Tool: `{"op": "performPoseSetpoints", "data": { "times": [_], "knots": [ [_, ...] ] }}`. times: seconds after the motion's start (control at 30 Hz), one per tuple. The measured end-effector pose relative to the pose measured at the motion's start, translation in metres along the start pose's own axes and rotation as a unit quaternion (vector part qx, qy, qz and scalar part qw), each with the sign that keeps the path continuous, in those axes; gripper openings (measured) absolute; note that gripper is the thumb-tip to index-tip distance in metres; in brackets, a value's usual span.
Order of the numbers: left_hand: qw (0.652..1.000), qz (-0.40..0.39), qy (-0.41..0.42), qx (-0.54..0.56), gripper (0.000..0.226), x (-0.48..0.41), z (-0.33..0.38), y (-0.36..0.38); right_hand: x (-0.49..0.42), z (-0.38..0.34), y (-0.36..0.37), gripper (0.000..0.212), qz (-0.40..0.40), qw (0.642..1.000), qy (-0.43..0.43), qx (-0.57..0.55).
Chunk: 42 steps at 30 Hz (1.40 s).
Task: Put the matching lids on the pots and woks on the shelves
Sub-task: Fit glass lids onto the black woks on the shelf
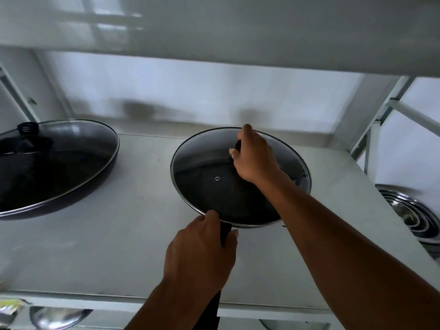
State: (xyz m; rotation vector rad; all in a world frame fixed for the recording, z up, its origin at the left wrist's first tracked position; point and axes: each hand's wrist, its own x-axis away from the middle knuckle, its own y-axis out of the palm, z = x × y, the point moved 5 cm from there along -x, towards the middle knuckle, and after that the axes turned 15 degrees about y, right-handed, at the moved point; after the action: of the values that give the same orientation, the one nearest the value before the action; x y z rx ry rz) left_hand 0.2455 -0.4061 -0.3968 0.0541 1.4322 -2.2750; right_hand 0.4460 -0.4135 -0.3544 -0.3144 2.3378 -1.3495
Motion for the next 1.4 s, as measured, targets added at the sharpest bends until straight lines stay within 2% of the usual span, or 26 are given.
{"op": "performPoseSetpoints", "data": {
  "times": [0.4, 0.47, 0.6, 0.7, 0.83, 1.03, 1.1, 1.2, 1.27, 1.4],
  "knots": [
    [0.998, -0.008, -0.030, 0.051, 0.022, 0.025, 0.004, -0.015, 0.016, 0.004, -0.001, 0.026, 0.047, 0.998, -0.018, 0.022],
    [0.997, -0.019, -0.049, 0.055, 0.032, 0.038, 0.002, -0.018, 0.017, 0.005, 0.000, 0.030, 0.041, 0.999, -0.009, 0.026],
    [0.994, -0.034, -0.081, 0.071, 0.040, 0.057, 0.000, -0.027, 0.041, 0.009, -0.004, 0.053, 0.033, 0.999, 0.019, 0.020],
    [0.992, -0.024, -0.090, 0.089, 0.038, 0.066, -0.009, -0.032, 0.081, 0.003, -0.019, 0.048, 0.055, 0.998, 0.012, 0.024],
    [0.995, 0.019, -0.067, 0.073, 0.034, 0.082, -0.037, -0.044, 0.154, -0.028, -0.039, 0.042, -0.020, 1.000, 0.000, 0.003],
    [0.996, 0.045, 0.009, 0.082, 0.026, 0.119, -0.109, -0.079, 0.261, -0.124, -0.041, 0.045, -0.133, 0.989, -0.022, 0.058],
    [0.994, 0.031, 0.030, 0.101, 0.025, 0.137, -0.140, -0.089, 0.295, -0.161, -0.025, 0.040, -0.182, 0.982, -0.002, 0.056],
    [0.993, -0.038, 0.045, 0.101, 0.023, 0.172, -0.190, -0.081, 0.339, -0.187, 0.030, 0.031, -0.238, 0.969, 0.057, 0.025],
    [0.992, -0.081, 0.036, 0.094, 0.023, 0.196, -0.230, -0.064, 0.362, -0.183, 0.090, 0.034, -0.275, 0.957, 0.087, 0.028],
    [0.990, -0.122, -0.021, 0.066, 0.020, 0.234, -0.317, -0.019, 0.384, -0.154, 0.217, 0.014, -0.324, 0.935, 0.129, 0.060]
  ]
}}
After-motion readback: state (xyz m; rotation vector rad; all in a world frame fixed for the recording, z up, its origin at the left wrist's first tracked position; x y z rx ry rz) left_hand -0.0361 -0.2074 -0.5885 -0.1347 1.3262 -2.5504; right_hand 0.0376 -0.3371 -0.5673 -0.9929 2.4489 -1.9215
